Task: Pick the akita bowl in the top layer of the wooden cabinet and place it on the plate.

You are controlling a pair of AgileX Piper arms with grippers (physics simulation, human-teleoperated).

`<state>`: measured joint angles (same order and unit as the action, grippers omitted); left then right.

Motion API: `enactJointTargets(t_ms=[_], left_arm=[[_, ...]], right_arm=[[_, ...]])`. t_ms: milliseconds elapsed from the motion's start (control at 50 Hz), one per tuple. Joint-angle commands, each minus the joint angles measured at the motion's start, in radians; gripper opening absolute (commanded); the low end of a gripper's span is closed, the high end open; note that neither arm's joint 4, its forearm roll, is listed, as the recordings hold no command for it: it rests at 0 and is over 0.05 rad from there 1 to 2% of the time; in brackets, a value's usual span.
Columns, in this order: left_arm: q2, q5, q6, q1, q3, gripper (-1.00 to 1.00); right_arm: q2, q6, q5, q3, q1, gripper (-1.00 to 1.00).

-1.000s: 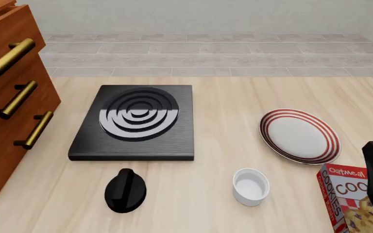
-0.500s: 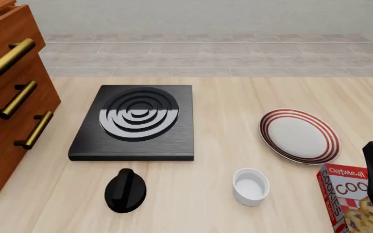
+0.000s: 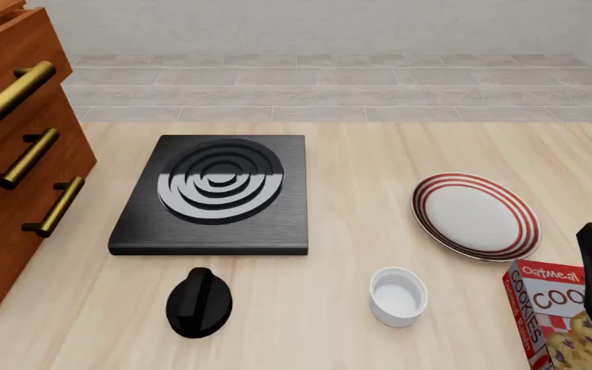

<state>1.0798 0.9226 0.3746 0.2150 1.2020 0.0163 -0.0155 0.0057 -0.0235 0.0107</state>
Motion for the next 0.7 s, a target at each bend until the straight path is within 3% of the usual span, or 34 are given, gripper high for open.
enactJointTargets(t_ms=[20,500,700], left_arm=[[-0.003,-0.019,-0.008,0.011,-0.035,1.00],[-0.011,-0.050,-0.018,0.019,-0.105,1.00],[-0.004,-0.040,-0.059,-0.019,-0.110,1.00]], right_arm=[[0.001,0.000,0.000,0.000,0.000,1.00],[-0.014,0.000,0.009,0.003,0.000,1.00],[-0.010,0.000,0.008,0.001,0.001,1.00]])
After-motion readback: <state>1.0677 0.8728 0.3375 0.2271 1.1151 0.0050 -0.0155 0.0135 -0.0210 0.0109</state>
